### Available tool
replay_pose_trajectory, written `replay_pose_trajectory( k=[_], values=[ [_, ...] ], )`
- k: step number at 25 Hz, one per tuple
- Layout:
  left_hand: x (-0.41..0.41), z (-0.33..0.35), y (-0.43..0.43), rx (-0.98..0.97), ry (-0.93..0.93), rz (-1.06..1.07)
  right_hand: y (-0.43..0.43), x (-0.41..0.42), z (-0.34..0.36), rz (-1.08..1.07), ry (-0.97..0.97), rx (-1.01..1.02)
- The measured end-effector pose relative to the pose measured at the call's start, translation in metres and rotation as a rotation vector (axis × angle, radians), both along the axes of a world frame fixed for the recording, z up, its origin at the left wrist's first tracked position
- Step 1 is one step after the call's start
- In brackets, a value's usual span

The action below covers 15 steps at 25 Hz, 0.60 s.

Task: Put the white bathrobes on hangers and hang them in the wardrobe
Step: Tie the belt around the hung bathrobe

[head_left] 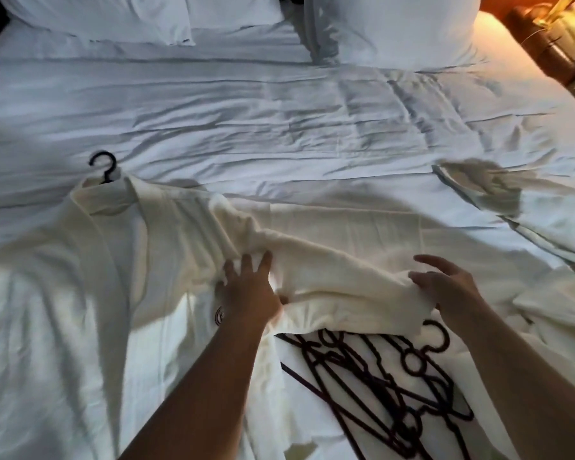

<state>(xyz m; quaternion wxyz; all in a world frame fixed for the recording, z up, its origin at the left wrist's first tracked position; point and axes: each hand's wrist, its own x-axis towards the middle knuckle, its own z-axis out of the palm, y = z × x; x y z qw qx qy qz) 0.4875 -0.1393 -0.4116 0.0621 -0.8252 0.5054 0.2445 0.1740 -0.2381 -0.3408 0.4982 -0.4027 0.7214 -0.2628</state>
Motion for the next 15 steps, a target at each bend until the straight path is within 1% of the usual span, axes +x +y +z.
replay_pose_trajectory(
  k=[2, 3, 4, 5, 6, 7, 9, 11, 12, 13, 15],
  values=[
    [-0.002, 0.004, -0.005, 0.013, -0.017, 0.012, -0.007, 0.004, 0.010, -0.023, -0.048, -0.188],
    [-0.006, 0.006, -0.001, -0.013, -0.050, 0.013, -0.014, 0.007, 0.018, -0.038, -0.082, -0.295],
    [-0.011, 0.007, 0.007, -0.083, -0.097, 0.014, -0.022, 0.008, 0.025, -0.047, -0.166, -0.368],
    [-0.018, 0.005, 0.017, -0.200, -0.136, 0.012, -0.030, 0.010, 0.030, -0.039, -0.274, -0.389],
    [-0.024, -0.001, 0.029, -0.330, -0.152, -0.005, -0.036, 0.011, 0.031, -0.019, -0.347, -0.362],
    [-0.028, -0.009, 0.038, -0.440, -0.146, -0.041, -0.040, 0.011, 0.028, 0.005, -0.370, -0.302],
    [-0.030, -0.023, 0.043, -0.584, -0.153, -0.145, -0.043, 0.003, 0.020, 0.052, -0.323, -0.111],
    [-0.030, -0.032, 0.039, -0.657, -0.170, -0.250, -0.038, -0.004, 0.013, 0.076, -0.294, 0.112],
    [-0.030, -0.036, 0.036, -0.669, -0.175, -0.281, -0.034, -0.006, 0.010, 0.118, -0.266, 0.189],
    [-0.032, -0.040, 0.035, -0.670, -0.179, -0.300, -0.032, -0.009, 0.007, 0.171, -0.227, 0.229],
    [-0.033, -0.042, 0.035, -0.663, -0.174, -0.314, -0.030, -0.012, 0.004, 0.193, -0.181, 0.206]
  ],
)
